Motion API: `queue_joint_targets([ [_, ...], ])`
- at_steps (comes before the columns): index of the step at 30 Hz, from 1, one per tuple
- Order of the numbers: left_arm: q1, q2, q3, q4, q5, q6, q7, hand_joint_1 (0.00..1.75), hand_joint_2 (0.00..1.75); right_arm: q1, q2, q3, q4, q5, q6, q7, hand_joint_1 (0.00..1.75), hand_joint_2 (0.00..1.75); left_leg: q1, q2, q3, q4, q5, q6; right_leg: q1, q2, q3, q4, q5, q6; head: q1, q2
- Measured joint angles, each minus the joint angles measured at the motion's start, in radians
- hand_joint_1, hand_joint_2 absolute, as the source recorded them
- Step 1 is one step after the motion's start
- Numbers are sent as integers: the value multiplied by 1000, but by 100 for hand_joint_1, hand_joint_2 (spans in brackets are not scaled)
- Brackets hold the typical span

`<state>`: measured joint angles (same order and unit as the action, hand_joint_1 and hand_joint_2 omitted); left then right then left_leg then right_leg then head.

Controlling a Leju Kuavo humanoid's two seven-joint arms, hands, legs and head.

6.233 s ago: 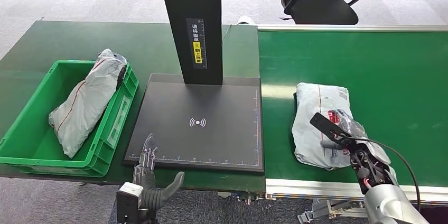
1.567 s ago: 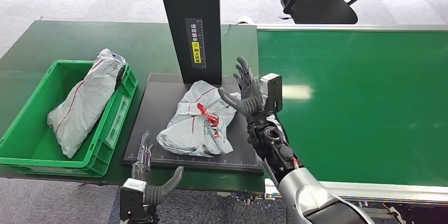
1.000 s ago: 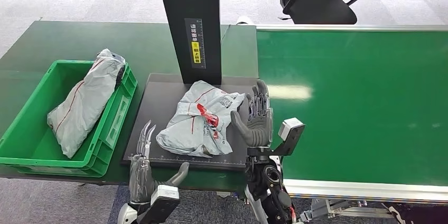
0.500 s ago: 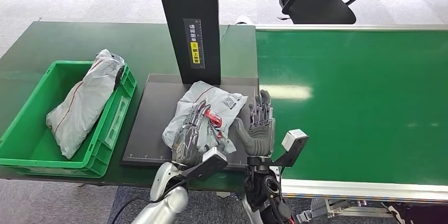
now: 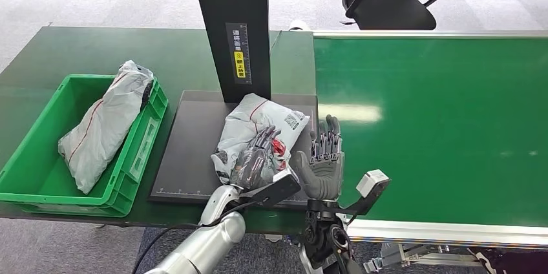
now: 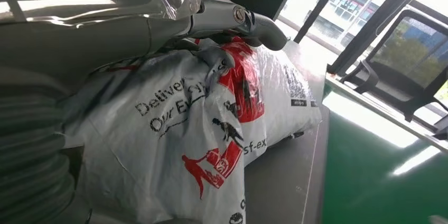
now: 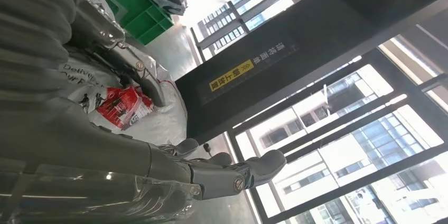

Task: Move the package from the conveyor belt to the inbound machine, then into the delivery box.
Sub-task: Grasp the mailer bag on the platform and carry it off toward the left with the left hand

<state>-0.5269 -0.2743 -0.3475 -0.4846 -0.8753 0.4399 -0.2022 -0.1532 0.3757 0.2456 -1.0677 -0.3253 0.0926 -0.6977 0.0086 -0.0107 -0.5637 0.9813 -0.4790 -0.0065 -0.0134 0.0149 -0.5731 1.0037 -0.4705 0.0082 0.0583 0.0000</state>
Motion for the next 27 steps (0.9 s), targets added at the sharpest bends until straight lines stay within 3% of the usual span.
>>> queue_joint_targets([
  [8,-22,0,-8,67,-71,-17,37,0,175,35,-3,-1,-52,-16,47,10,0,175,0,0,1,0,0,0,0,0,1,0,0,0,0,0],
  [24,-30,0,-13,100,-86,-30,50,0,175,50,-3,-1,-91,-20,54,18,0,175,0,0,7,0,0,0,0,0,7,0,0,0,0,0],
  [25,-30,0,-13,101,-86,-30,50,14,175,50,-3,-1,-92,-20,54,18,0,175,0,0,7,0,0,0,0,0,7,0,0,0,0,0],
  [27,-30,0,-13,102,-86,-30,51,83,175,51,-3,-1,-93,-20,54,18,0,175,0,0,7,0,0,0,0,0,7,0,0,0,0,0],
])
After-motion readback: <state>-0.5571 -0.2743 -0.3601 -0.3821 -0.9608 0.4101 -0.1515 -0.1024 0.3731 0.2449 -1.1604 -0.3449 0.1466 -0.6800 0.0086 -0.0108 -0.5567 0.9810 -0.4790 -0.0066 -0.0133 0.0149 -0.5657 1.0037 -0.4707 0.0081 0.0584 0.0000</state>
